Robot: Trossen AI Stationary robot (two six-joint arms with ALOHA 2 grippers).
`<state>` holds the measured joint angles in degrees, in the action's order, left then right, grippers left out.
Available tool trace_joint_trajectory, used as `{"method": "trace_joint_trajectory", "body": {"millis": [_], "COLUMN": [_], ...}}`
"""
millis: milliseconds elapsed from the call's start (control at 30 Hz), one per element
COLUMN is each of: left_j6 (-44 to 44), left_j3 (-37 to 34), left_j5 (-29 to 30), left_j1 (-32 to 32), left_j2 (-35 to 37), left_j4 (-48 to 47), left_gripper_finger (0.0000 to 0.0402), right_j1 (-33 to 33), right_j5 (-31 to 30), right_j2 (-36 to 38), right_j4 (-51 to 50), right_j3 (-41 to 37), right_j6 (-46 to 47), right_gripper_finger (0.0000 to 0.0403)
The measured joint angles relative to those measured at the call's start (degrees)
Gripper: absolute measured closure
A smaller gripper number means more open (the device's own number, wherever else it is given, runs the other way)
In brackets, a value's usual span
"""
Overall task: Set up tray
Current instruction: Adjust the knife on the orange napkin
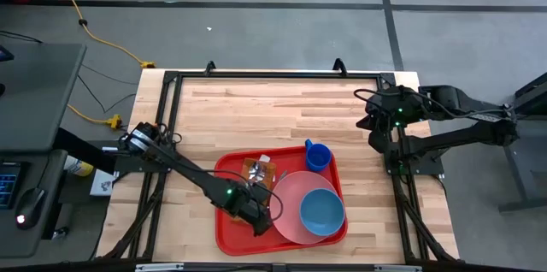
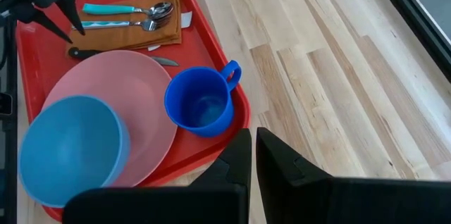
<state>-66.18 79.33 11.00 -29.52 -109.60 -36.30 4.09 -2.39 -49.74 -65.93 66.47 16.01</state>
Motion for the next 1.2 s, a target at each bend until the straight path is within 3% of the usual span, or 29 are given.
{"method": "trace_joint_trajectory", "body": {"millis": [400, 733, 867, 1200], "left_j6": [4.2, 7.4, 7.4, 6.9], "left_j3": [0.0, 0.0, 0.0, 0.0], "left_j5": [-2.7, -2.1, 0.0, -1.1], "left_j1": [0.0, 0.0, 0.0, 0.4], "left_j2": [0.0, -0.1, -1.1, -3.3], "left_j4": [2.6, 2.5, 2.5, 4.3], "left_gripper_finger": [0.0251, 0.0128, 0.0096, 0.01], "right_j1": [0.0, 0.0, 0.0, 0.0], "right_j5": [0.0, 0.1, 0.0, 2.9], "right_j2": [0.0, 0.0, 0.0, 1.6], "right_j4": [-0.2, -0.2, -0.2, 3.6], "right_j3": [0.0, 0.0, 0.0, -7.9], "right_j6": [0.2, 0.4, 0.5, 3.1], "right_gripper_finger": [0.0403, 0.0403, 0.0403, 0.0403]}}
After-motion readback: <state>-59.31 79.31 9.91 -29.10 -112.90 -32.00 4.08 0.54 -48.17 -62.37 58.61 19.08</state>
